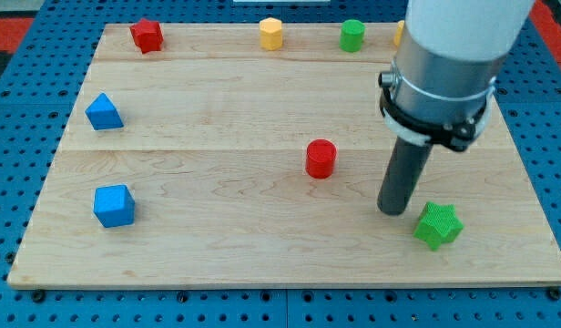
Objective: Move the green star below the yellow hexagon
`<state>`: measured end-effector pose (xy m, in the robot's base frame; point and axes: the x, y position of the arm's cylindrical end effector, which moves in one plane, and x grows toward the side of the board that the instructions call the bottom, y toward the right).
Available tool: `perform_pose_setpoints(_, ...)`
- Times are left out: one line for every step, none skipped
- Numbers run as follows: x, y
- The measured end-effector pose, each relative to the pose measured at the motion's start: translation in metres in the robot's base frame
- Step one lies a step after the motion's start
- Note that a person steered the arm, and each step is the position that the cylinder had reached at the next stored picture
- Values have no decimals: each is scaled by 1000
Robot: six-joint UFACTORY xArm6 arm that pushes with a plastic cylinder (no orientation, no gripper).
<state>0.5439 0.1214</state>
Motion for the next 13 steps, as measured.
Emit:
perform_pose_setpoints(22,9)
perform_pose_setpoints(-1,33)
perform_pose_setpoints(31,30)
perform_pose_setpoints(34,126)
perform_pose_setpoints(-7,136)
perform_pose_setpoints(-72,98)
perform_pose_setpoints(-159,32)
perform_pose_setpoints(-210,-17)
perform_pose_setpoints(-205,57)
perform_pose_setpoints(-249,26)
perform_pose_setpoints(-289,-97)
perform_pose_setpoints(-280,-110)
perform_pose_setpoints(-275,-35)
